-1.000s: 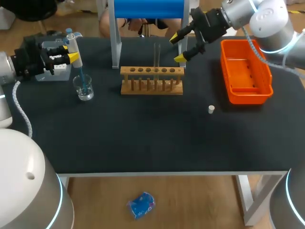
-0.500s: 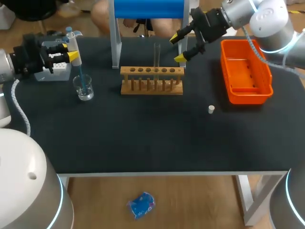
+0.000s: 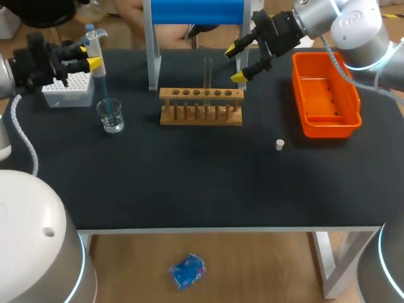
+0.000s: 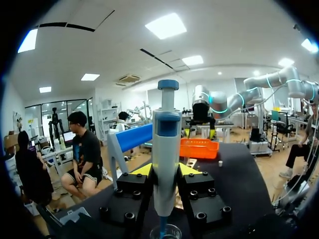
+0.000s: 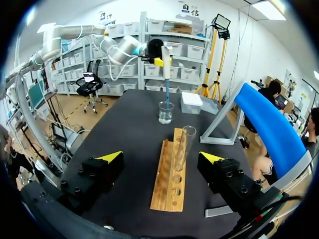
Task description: Invert the test tube, pick up the pipette, mount the tip to pipette, aspirate from beaker and dispense into the tube, eject the tip, return the pipette, and cap with the stopper.
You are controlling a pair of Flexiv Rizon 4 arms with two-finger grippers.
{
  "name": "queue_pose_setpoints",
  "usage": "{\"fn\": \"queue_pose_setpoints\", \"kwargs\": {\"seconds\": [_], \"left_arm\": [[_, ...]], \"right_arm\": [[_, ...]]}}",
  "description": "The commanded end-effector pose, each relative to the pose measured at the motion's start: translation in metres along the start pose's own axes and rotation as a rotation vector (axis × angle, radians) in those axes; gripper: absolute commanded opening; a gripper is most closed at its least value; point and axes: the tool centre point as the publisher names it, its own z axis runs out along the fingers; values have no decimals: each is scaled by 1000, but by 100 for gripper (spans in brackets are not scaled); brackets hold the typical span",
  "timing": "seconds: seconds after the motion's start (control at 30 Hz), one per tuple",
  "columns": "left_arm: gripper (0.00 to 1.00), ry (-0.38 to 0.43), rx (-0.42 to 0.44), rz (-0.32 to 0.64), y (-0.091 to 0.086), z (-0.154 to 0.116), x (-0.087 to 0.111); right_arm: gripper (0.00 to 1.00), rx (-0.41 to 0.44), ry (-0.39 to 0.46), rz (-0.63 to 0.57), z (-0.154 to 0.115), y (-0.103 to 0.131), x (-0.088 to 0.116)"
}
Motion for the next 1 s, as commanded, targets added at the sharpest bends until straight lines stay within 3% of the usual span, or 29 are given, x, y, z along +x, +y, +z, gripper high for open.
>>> {"fn": "queue_pose_setpoints", "kwargs": {"seconds": [0.03, 0.4, 0.57, 0.73, 1.0], "left_arm": [[0, -4, -10, 0, -7, -2, 4], [0, -4, -7, -2, -9, -1, 5], [0, -4, -11, 3, -20, -2, 6], [0, -15, -33, -4, -45, -4, 7], [0, 6, -46, 9, -105, -7, 10]], "right_arm": [[100, 2, 2, -1, -1, 0, 0], [100, 2, 2, -1, -1, 0, 0], [100, 2, 2, -1, -1, 0, 0], [100, 2, 2, -1, -1, 0, 0], [100, 2, 2, -1, -1, 0, 0]]}}
